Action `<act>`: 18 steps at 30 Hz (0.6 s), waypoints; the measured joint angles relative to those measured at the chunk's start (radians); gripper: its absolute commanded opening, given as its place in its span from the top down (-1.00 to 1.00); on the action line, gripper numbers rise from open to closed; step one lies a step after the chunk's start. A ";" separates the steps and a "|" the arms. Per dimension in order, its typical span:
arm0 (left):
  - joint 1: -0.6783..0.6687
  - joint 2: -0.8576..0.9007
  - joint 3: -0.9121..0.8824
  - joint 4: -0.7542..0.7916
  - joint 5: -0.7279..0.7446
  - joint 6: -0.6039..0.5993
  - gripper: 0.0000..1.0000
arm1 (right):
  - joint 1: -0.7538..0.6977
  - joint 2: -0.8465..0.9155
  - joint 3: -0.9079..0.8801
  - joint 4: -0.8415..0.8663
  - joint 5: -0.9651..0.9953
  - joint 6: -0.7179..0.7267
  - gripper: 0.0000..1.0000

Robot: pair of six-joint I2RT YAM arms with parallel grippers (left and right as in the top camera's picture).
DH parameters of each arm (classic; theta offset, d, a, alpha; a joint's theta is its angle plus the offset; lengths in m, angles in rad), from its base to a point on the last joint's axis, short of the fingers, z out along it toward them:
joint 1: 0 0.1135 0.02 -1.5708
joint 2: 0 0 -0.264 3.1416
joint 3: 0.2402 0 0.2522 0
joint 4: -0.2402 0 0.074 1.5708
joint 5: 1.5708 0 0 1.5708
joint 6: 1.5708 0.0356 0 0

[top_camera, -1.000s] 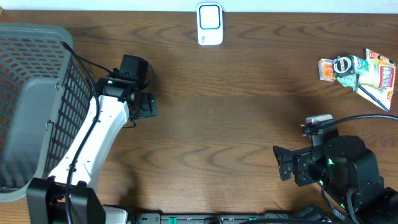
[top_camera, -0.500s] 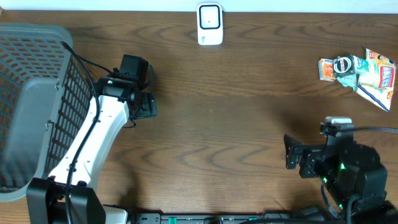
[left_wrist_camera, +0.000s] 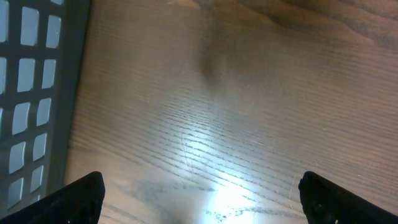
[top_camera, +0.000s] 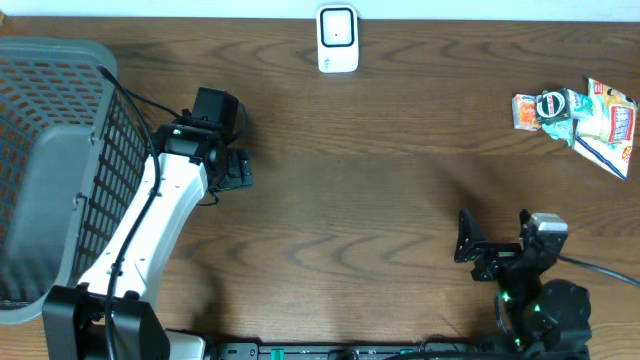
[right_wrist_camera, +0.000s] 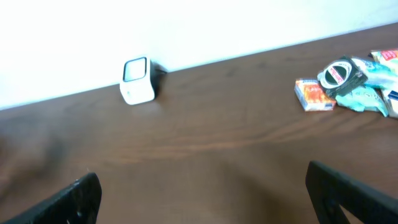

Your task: Scan the item barcode

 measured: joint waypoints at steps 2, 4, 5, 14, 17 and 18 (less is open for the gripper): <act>0.000 0.000 0.000 0.000 0.000 0.000 -0.95 | -0.015 -0.034 -0.052 0.056 -0.016 0.000 -0.98; 0.000 0.000 0.000 0.000 0.000 0.000 -0.95 | -0.021 -0.058 -0.100 0.129 -0.024 0.000 -0.98; 0.000 0.000 0.000 0.000 0.000 0.000 -0.95 | -0.021 -0.068 -0.121 0.160 -0.027 0.000 -0.98; 0.000 0.000 0.000 0.000 0.000 0.000 -0.96 | -0.037 -0.090 -0.285 0.470 -0.035 0.000 -0.99; 0.000 0.000 0.000 0.000 0.000 0.000 -0.95 | -0.042 -0.097 -0.321 0.539 -0.035 0.000 -0.99; 0.000 0.000 0.000 0.000 0.000 0.000 -0.96 | -0.047 -0.100 -0.330 0.558 -0.035 0.000 -0.99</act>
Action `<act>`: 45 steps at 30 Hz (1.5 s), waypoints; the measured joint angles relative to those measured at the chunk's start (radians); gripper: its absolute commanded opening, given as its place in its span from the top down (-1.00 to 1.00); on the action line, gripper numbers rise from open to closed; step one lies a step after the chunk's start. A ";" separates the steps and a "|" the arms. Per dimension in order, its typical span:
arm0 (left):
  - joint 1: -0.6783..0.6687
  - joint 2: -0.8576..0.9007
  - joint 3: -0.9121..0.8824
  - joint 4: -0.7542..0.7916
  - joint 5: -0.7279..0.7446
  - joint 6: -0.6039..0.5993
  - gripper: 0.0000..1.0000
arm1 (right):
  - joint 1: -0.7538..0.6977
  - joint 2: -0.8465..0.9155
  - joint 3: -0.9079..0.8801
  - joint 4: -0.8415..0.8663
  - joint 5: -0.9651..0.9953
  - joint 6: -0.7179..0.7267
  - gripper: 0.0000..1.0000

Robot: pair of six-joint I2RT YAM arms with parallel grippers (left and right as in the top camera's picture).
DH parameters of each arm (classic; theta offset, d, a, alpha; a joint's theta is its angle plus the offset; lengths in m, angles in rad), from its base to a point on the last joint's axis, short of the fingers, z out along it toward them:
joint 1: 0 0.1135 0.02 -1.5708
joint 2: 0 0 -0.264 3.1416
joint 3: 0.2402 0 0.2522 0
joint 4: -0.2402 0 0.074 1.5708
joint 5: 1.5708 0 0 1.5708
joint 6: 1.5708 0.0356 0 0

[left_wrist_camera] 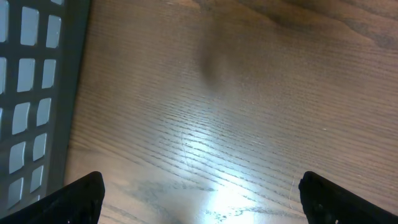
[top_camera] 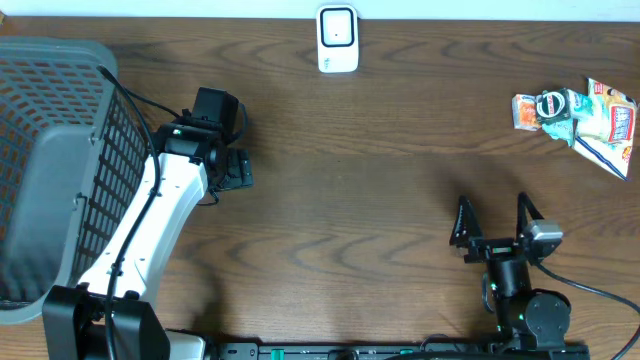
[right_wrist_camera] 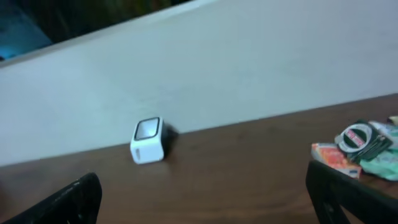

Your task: Scan the item barcode

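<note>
A white barcode scanner [top_camera: 337, 39] stands at the table's far edge, also seen as the scanner [right_wrist_camera: 148, 141] against the wall. A pile of packaged items [top_camera: 577, 114] lies at the far right, partly showing as items [right_wrist_camera: 356, 143]. My right gripper [top_camera: 494, 225] is open near the front right, empty, pointing toward the back. My left gripper [top_camera: 236, 171] is open over bare wood beside the basket, nothing between its fingers [left_wrist_camera: 81, 198].
A large grey mesh basket [top_camera: 55, 160] fills the left side of the table; its wall [left_wrist_camera: 31, 93] shows at the left of the left wrist view. A white wall runs behind the table.
My right gripper has tilted up and turned to face straight back; its view now shows more wall and the scanner lower in frame. The left arm has not moved.
</note>
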 measured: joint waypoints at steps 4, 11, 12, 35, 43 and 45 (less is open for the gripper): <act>0.000 0.000 0.000 0.000 0.000 0.000 -0.95 | -0.019 -0.005 -0.019 0.008 0.002 0.000 -0.99; 0.000 0.000 0.000 0.000 0.000 0.000 -0.96 | -0.031 -0.008 -0.023 -0.138 0.024 0.000 -0.99; 0.000 0.000 0.000 0.000 0.000 0.000 -0.95 | -0.031 -0.007 -0.023 -0.163 0.029 0.000 -0.98; 0.000 0.000 0.000 0.000 0.000 0.000 -0.95 | -0.031 -0.007 -0.025 -0.176 0.041 -0.188 -0.98; 0.000 0.000 0.000 0.000 0.000 0.000 -0.95 | -0.031 -0.007 -0.025 -0.175 0.041 -0.190 -0.98; 0.000 0.000 0.000 0.000 0.000 0.000 -0.95 | -0.031 -0.007 -0.025 -0.175 0.041 -0.190 -0.99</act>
